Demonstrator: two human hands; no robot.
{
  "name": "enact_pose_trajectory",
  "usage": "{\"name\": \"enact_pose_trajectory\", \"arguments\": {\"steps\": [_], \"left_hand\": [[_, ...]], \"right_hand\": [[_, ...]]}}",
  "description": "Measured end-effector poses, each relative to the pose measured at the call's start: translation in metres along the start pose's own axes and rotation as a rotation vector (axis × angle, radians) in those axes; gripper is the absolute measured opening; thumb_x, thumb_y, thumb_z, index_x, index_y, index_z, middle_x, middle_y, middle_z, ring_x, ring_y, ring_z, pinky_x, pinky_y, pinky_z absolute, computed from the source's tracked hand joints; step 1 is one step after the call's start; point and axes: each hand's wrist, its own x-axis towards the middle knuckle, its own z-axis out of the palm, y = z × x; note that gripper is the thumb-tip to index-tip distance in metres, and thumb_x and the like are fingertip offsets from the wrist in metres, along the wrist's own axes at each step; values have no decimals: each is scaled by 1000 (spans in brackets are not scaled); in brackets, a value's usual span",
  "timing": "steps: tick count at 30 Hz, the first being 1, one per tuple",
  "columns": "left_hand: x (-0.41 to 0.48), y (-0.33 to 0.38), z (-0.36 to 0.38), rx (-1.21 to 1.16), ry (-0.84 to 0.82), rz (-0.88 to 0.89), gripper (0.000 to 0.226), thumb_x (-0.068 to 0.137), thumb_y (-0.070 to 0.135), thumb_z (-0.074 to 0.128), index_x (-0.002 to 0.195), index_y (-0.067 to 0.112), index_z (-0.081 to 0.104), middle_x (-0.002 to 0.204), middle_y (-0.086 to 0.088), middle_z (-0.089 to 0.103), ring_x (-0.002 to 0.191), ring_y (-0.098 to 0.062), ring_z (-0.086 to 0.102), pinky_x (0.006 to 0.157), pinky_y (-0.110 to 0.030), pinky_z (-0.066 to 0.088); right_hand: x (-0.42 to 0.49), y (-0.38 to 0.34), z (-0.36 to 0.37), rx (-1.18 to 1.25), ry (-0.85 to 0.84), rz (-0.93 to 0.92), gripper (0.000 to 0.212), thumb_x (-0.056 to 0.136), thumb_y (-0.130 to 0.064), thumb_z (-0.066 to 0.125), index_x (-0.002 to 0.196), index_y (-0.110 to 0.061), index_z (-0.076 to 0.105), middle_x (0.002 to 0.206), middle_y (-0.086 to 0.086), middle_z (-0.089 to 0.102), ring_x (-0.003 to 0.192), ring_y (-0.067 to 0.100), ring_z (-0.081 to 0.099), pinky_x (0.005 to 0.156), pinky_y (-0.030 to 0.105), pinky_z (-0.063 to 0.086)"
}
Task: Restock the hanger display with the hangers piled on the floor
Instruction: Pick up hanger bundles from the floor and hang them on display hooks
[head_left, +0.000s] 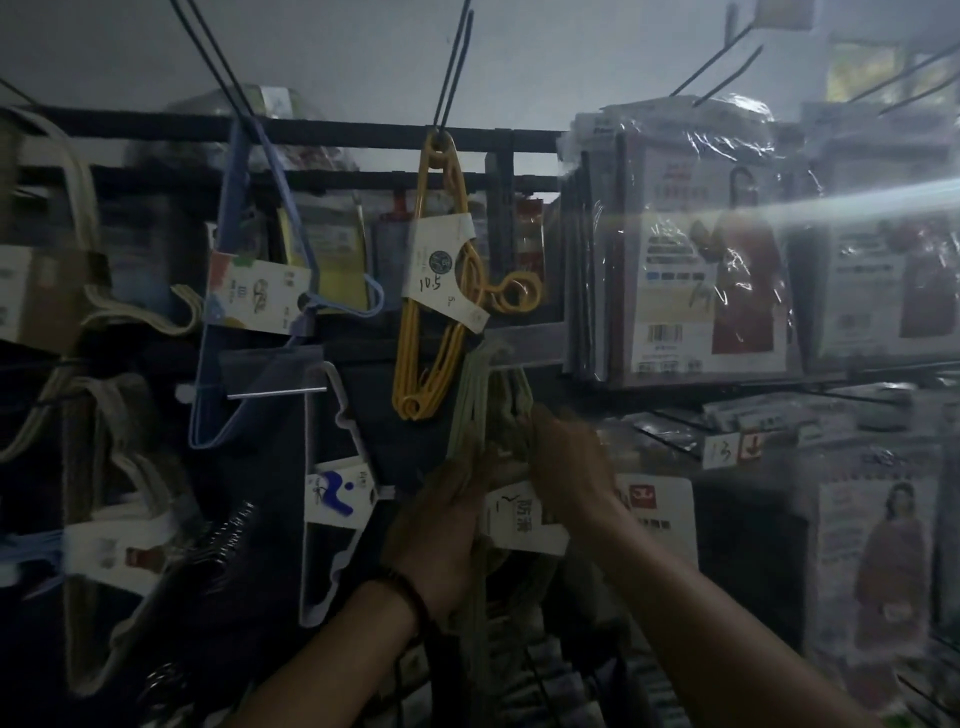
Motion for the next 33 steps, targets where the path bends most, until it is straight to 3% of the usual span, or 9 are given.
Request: {"name": "enact_pose_trajectory", "arguments": {"steps": [6, 9, 13, 17, 19, 21, 24, 28, 33], "left_hand": [[7, -3, -20, 36, -184, -154, 88, 98, 48, 61, 164, 40, 3, 173, 13, -8, 158, -21, 14, 126, -38, 22], [-6, -11, -16, -10, -110, -165, 73, 100, 46, 59, 162, 39, 21, 171, 13, 16, 151, -15, 27, 118, -20, 23], [-40, -15, -23, -4, -54, -217, 30, 97, 45, 57, 126, 36, 65, 129, 13, 59, 121, -12, 55, 91, -19, 40], [-99, -23, -49, 14, -30, -388, 31, 95, 51, 59, 123, 42, 67, 123, 20, 67, 108, -6, 65, 85, -23, 52], [-141, -27, -61, 27, -4, -438, 23, 94, 50, 61, 114, 42, 69, 111, 21, 72, 97, -5, 68, 78, -23, 55], [-201, -31, -70, 11, -29, -526, 14, 93, 44, 63, 105, 39, 69, 98, 19, 73, 88, -5, 69, 67, -19, 51], [-313, -44, -74, -36, -170, -720, 12, 95, 42, 60, 94, 33, 70, 87, 10, 71, 81, -13, 67, 64, -22, 51], [-489, -56, -81, -91, -295, -1027, 29, 101, 42, 53, 72, 38, 50, 70, 7, 53, 64, -16, 53, 60, -32, 49], [-694, -19, -103, -119, -344, -1330, 14, 102, 47, 52, 101, 37, 62, 110, 2, 71, 103, -25, 67, 80, -33, 51]], "right_hand": [[20, -12, 24, 31, -51, 64, 18, 106, -21, 47, 101, -16, 64, 92, 5, 67, 82, 24, 72, 62, 32, 54], [18, -12, 29, -16, -61, 76, 20, 105, -20, 48, 104, -16, 67, 94, 8, 72, 87, 30, 74, 67, 38, 59], [6, -17, 24, 93, -63, 197, 32, 105, -35, 44, 119, -14, 65, 112, 13, 66, 100, 35, 68, 77, 42, 57], [-41, -56, 12, -23, 77, 180, 48, 95, -46, 54, 130, -14, 57, 131, 20, 54, 123, 42, 47, 98, 50, 46], [-77, -86, 8, 34, 80, 83, 37, 91, -42, 57, 117, -16, 62, 122, 20, 60, 117, 44, 52, 93, 49, 48], [-121, -126, 13, 200, -62, -65, 18, 93, -37, 57, 86, -21, 60, 90, 11, 67, 89, 38, 63, 69, 40, 49], [-194, -202, 30, 410, -457, -226, 29, 98, -32, 58, 72, -23, 51, 69, -2, 60, 64, 20, 59, 58, 39, 49], [-303, -311, 56, 485, -941, -476, 29, 103, -30, 56, 75, -25, 58, 71, 1, 62, 65, 20, 60, 64, 45, 54], [-458, -439, 69, 500, -1313, -697, 30, 104, -38, 53, 88, -15, 63, 83, 11, 65, 78, 30, 64, 70, 44, 52]]}}
